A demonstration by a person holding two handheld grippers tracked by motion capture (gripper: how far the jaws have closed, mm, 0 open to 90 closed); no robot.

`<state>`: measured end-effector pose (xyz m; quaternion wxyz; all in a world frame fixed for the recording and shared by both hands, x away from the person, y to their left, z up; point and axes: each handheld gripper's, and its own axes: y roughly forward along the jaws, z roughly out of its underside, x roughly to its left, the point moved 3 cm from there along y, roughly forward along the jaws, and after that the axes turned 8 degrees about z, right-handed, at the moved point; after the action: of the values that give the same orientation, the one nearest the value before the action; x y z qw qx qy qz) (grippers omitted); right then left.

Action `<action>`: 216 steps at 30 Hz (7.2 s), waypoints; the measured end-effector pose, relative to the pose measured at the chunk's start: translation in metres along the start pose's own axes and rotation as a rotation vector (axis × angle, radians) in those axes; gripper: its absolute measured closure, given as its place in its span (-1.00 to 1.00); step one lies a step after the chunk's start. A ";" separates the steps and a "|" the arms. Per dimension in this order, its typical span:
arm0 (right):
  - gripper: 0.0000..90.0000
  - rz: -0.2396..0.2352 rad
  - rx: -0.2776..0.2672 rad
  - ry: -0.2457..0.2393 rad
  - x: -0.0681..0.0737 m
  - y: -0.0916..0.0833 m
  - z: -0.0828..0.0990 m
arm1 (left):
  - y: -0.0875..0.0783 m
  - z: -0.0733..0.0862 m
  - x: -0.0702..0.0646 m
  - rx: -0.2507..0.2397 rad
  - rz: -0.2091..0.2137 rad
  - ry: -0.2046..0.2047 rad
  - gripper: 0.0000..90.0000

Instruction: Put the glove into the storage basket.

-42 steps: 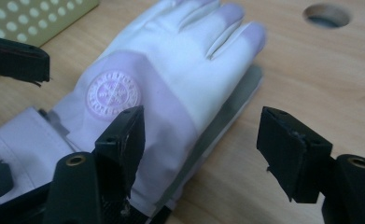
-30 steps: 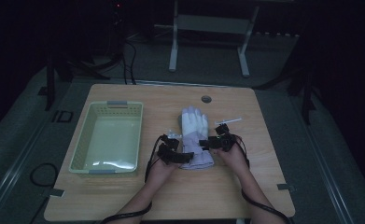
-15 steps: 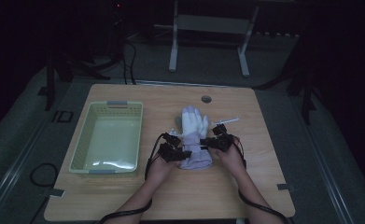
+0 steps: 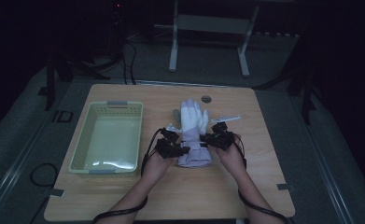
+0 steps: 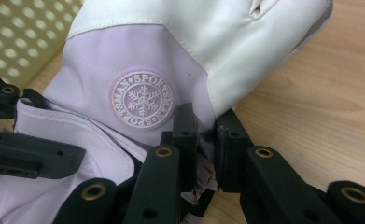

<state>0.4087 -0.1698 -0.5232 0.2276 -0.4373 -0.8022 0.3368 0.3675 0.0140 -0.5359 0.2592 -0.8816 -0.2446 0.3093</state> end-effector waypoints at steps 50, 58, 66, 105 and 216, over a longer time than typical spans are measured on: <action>0.80 -0.120 -0.101 -0.140 0.159 -0.006 -0.108 | -0.195 0.011 0.044 -0.010 -0.104 0.061 0.62; 0.80 -0.149 -0.085 -0.155 0.193 0.016 -0.117 | -0.224 0.033 0.070 0.003 -0.114 0.037 0.62; 0.80 -0.164 -0.057 -0.183 0.231 0.045 -0.114 | -0.240 0.058 0.099 0.034 -0.106 -0.006 0.62; 0.34 -0.065 0.081 -0.285 0.265 0.111 -0.076 | -0.191 0.106 0.140 0.329 -0.274 -0.162 0.35; -0.69 -0.121 -0.071 -0.239 0.023 -0.014 0.067 | -0.020 0.076 -0.068 0.005 0.183 0.348 -0.86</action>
<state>0.3446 -0.1790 -0.5561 0.1348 -0.3526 -0.8600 0.3433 0.2638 0.0119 -0.5465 0.2704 -0.9398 -0.1142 0.1751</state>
